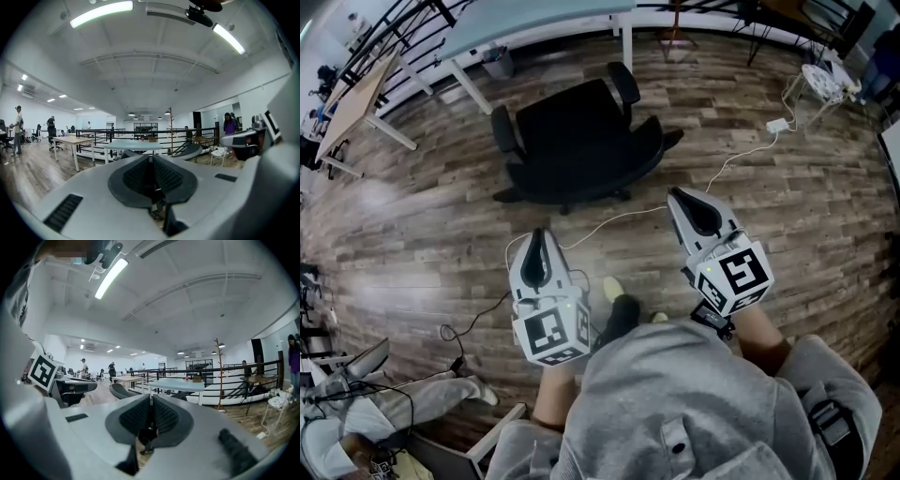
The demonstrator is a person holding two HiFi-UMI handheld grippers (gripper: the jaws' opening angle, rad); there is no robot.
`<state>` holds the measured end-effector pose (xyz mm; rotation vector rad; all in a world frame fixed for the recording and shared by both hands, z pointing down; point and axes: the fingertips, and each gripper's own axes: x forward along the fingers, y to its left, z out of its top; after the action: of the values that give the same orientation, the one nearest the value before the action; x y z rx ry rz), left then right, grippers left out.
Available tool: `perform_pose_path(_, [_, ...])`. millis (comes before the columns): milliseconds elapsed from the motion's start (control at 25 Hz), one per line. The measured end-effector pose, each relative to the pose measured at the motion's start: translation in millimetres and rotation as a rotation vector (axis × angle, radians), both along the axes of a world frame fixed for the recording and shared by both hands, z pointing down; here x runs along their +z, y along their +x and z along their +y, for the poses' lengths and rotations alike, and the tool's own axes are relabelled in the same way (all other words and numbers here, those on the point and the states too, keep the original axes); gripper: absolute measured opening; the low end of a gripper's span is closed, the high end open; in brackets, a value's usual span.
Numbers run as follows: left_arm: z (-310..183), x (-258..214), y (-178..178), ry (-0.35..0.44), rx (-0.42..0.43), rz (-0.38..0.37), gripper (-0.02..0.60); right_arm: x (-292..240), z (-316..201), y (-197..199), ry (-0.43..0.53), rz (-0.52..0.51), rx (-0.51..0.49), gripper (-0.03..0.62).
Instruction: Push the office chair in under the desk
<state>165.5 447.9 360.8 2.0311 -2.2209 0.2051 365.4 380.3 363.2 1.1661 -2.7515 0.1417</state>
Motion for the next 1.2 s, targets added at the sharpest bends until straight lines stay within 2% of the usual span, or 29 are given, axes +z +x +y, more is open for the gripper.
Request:
perform_pose_path(240, [-28,3,-19,-0.008,-0.002,0.003,0.034,2,-30,-13,0.013,0.040,0.018,0.035])
perform_pose_path(560, [-56,8,-39,-0.006,0.014,0.002,0.034,6,-56,-25,0.006,0.035,0.052,0.035])
perform_pose_path(880, [-71,4,-71,0.011,-0.023,-0.011,0.034,5,-76,-37,0.020,0.040,0.087,0.035])
perform_pose_path(1200, [-88,11,-77,0.016,0.013,0.016,0.034,11,-92,-40,0.016,0.032,0.139,0.038])
